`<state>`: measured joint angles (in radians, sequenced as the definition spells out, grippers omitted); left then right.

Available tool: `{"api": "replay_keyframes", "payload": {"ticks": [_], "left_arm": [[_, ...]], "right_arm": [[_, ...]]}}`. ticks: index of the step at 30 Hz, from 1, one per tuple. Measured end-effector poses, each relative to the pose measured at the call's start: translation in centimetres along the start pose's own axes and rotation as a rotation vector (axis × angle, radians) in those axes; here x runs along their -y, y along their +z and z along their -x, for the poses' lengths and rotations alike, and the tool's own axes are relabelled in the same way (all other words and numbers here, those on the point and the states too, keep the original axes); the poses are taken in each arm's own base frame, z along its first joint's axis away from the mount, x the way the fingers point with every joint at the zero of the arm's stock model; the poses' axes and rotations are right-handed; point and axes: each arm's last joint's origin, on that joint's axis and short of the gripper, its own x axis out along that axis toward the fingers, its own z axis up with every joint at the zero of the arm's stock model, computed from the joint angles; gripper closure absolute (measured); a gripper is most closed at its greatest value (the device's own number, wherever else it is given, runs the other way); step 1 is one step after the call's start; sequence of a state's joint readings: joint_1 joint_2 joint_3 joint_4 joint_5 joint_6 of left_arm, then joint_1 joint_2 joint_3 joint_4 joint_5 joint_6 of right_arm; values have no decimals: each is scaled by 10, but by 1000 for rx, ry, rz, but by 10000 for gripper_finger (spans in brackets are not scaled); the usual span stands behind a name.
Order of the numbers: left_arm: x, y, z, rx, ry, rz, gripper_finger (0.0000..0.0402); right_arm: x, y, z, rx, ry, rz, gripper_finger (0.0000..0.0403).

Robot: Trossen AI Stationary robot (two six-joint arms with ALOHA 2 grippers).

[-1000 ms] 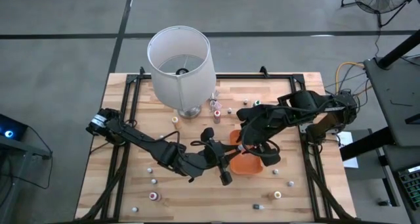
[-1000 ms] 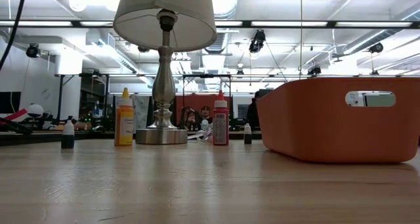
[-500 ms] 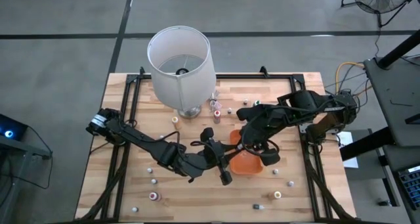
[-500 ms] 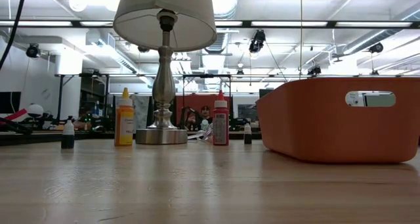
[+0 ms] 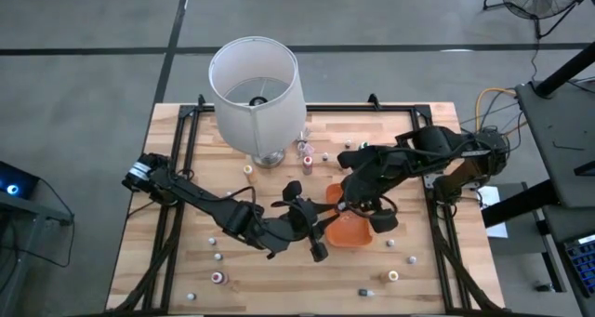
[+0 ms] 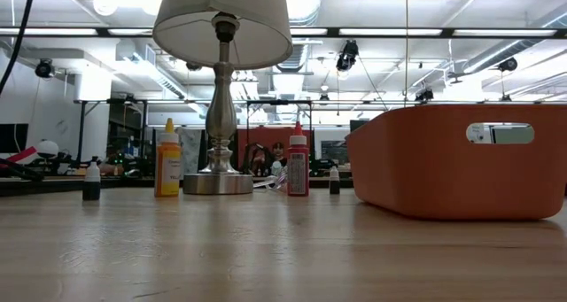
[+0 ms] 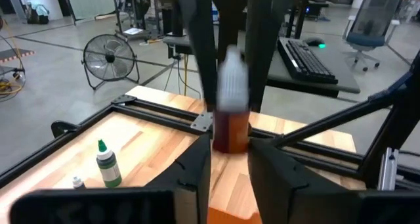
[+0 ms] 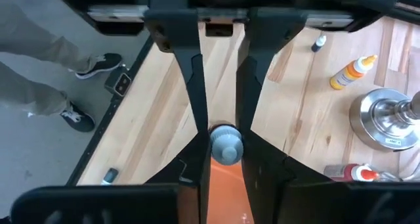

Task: Pick & Place food coloring
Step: Put the small food coloring bottle into the orange bin

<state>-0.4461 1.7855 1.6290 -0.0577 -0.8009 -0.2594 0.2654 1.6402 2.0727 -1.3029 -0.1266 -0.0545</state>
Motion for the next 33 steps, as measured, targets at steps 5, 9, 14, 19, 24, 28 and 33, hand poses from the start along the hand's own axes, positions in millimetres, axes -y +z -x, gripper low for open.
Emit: {"api": "replay_keyframes", "payload": {"ticks": [5, 9, 14, 19, 24, 28, 33], "left_arm": [[-1, 1, 0, -2, 2, -7, 275], [-1, 0, 1, -7, 3, -7, 223], [-3, 2, 5, -32, -13, -20, 167], [-4, 9, 19, -47, -48, -37, 157], [-5, 13, 30, -49, -68, -39, 157], [-6, 15, 37, -66, -74, -53, 157], [-5, 14, 41, -76, -81, -64, 157]], "right_arm": [[-1, 0, 2, 5, 8, 4, 344], [-1, 0, 2, 3, 7, 1, 344], [0, -5, 2, -40, 6, -9, 344], [7, -12, 2, -113, -8, -57, 344], [15, -17, -2, -161, -82, -81, 344], [23, -24, -7, -214, -115, -118, 344], [31, -34, -19, -271, -128, -159, 344]]}}
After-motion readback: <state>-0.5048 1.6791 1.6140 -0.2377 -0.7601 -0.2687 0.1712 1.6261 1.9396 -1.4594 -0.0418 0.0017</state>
